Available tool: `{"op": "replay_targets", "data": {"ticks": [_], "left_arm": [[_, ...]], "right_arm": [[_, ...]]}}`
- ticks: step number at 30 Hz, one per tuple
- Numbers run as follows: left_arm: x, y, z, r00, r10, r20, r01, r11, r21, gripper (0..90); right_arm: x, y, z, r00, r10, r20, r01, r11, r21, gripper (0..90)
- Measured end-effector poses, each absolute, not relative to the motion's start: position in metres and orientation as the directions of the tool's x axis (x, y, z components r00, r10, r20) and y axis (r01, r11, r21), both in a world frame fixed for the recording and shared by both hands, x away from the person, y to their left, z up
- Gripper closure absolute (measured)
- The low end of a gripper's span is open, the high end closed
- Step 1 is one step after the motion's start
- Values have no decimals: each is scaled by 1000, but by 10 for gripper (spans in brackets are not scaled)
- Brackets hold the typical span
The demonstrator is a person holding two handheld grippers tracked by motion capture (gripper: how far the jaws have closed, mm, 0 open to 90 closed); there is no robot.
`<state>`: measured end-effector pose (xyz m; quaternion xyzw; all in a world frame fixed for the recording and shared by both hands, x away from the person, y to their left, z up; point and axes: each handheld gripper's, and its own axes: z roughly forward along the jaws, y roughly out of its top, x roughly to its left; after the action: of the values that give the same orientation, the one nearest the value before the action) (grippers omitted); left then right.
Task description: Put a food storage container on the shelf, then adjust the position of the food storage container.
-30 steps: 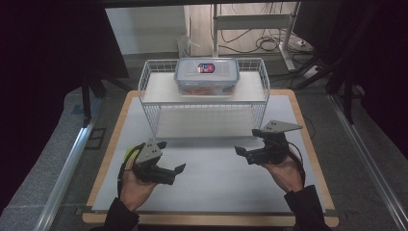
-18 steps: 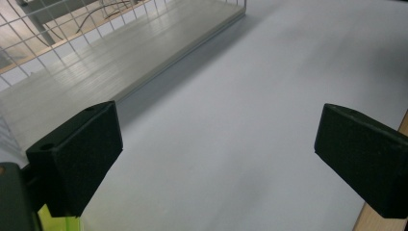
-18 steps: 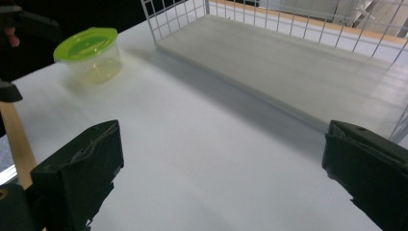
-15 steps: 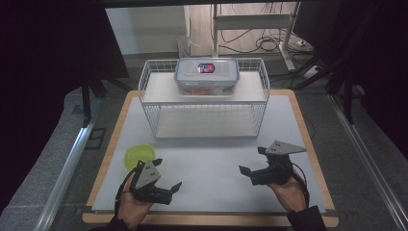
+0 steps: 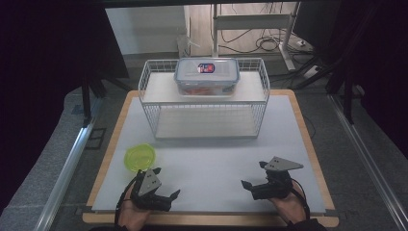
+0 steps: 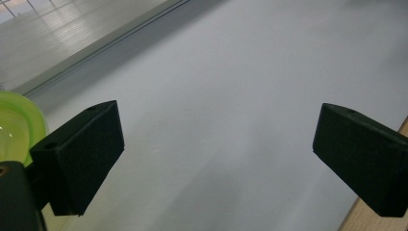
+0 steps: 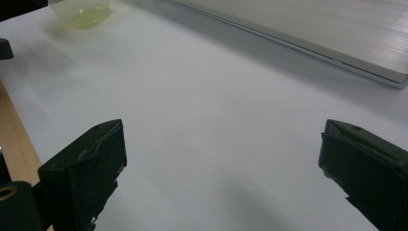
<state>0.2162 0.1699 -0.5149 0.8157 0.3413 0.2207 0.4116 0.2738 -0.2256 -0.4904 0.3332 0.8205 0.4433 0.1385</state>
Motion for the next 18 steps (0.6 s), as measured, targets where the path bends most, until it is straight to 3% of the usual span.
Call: {"op": "replay_targets", "data": {"ticks": [11,14,18], "left_arm": [[221,173,-509,642,765,55,426,-415,804,55],[223,177,-504,634,770,68,426,-422,800,150],[231,189,-497,628,779,-10,456,-357,815,457]], "right_arm": [[277,-226,-495,-737,672,69,432,390,813,32],[277,-226,-495,-737,672,68,433,392,812,36],[278,-226,-496,-738,671,73,440,396,806,42]]}}
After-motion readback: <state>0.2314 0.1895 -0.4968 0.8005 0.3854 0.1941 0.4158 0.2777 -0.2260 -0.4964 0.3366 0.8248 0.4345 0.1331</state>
